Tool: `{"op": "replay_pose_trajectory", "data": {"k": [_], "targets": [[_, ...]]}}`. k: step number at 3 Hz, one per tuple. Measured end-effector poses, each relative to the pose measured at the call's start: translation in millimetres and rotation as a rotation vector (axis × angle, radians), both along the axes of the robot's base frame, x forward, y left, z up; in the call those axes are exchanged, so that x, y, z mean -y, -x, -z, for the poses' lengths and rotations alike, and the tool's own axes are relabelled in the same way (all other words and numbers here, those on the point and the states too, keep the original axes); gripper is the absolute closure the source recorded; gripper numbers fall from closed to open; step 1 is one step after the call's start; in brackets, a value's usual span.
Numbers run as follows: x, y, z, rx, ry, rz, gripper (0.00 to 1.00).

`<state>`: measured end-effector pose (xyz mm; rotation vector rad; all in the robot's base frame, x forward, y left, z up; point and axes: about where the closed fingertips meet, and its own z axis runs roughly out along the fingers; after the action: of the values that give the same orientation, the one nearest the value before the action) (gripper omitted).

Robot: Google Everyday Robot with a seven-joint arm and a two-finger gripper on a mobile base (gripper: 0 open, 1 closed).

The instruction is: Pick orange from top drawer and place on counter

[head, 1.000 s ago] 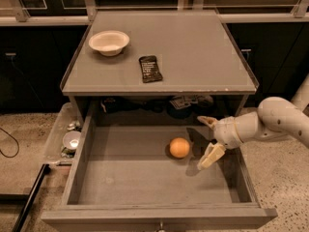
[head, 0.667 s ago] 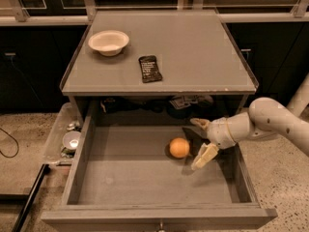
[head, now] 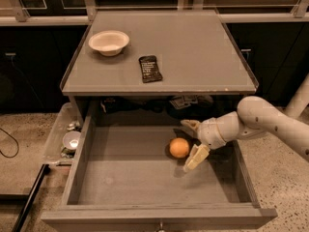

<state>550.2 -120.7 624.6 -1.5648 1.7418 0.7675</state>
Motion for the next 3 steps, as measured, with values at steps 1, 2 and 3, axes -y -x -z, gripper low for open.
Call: {"op": "replay_pose_trajectory", "data": {"k": [1, 2, 3], "targets": [[0.0, 0.0, 0.0, 0.000, 0.000, 0.000, 0.01], [-0.1, 0.0, 0.0, 0.000, 0.000, 0.000, 0.23], [-0.1, 0.0, 0.1, 0.000, 0.000, 0.000, 0.46]]}}
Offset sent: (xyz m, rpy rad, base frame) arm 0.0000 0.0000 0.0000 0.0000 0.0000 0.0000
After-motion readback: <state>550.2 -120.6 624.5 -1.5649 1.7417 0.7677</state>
